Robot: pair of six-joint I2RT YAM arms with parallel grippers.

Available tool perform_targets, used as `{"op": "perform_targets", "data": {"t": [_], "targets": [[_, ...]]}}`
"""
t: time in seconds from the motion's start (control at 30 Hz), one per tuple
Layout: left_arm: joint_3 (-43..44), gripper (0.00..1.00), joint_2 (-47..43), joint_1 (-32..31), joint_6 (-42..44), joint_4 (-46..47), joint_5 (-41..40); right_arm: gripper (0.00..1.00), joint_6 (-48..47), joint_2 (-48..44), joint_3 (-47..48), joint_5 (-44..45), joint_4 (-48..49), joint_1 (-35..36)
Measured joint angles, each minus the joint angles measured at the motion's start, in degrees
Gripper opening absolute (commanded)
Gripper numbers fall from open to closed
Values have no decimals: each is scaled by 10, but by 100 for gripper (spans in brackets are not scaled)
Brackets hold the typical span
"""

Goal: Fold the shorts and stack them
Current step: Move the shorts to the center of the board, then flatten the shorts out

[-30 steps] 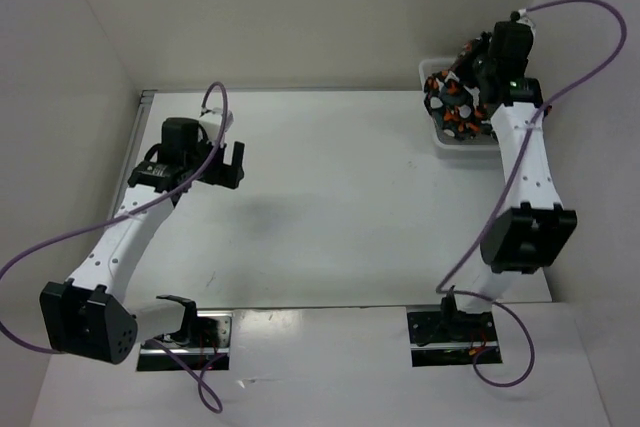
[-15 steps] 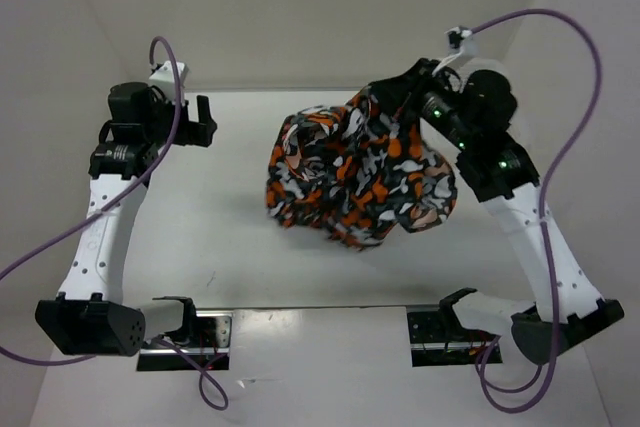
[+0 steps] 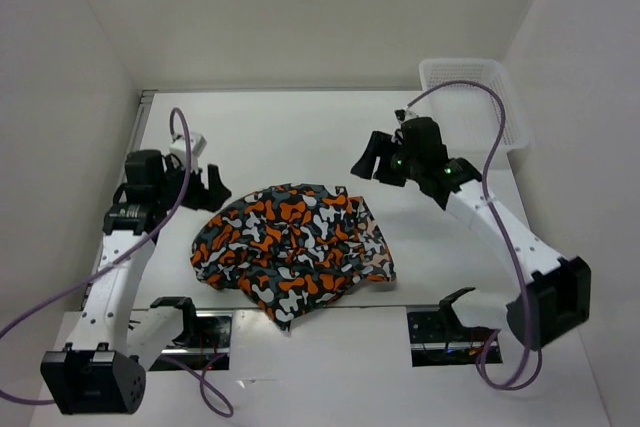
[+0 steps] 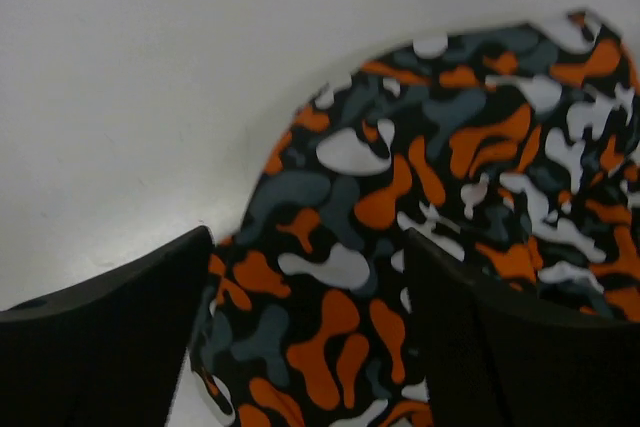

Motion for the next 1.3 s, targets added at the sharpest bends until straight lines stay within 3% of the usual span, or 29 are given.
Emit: {"op": "perform_targets", "data": {"t": [0.03, 0.07, 0.1, 0.27, 0.4, 0.63, 0.7, 0.77, 0.8, 0.83, 0.87, 0.9, 0.93, 1.1, 1.2, 1.3], "targets": [[-36, 97, -21, 0, 0, -5, 10, 77, 6, -35, -19, 5, 1, 12], [-69, 100, -40, -2, 1, -11, 15, 83, 13, -58, -32, 10, 3, 26], [-95, 100, -53, -7, 1, -18, 16, 90, 20, -80, -48, 14, 7, 44], [-128, 100, -68, -66, 0, -41, -8, 92, 65, -90, -120, 24, 9, 140], [-129, 100, -52, -80, 0, -30, -15, 92, 91, -46, -130, 43, -5, 163], [-177, 100, 55, -142, 0, 20, -25, 94, 139, -80, -158, 92, -33, 168], [-179, 87, 111, -168, 0, 32, -27, 94, 163, -84, -181, 96, -34, 171], [-174, 63, 152, -187, -1, 38, -34, 86, 188, -83, -207, 96, -34, 184], [-169, 32, 159, -193, -3, 37, -37, 77, 201, -83, -218, 96, -36, 194], [-156, 18, 160, -195, -1, 32, -43, 59, 212, -83, -227, 97, -35, 204], [-140, 7, 160, -196, -1, 30, -50, 30, 220, -83, -233, 98, -36, 212], [-118, 1, 160, -196, -1, 29, -55, 18, 229, -83, -238, 101, -35, 219], [-91, 0, 160, -196, 0, 32, -60, 0, 240, -79, -239, 104, -35, 223], [33, 0, 164, -193, 0, 38, -72, 0, 249, -16, -208, 149, -35, 225], [61, 0, 159, -180, 0, 38, -74, 0, 224, 43, -123, 188, -54, 212], [61, 0, 146, -153, 0, 26, -80, 0, 177, 101, -8, 188, -34, 155]]}}
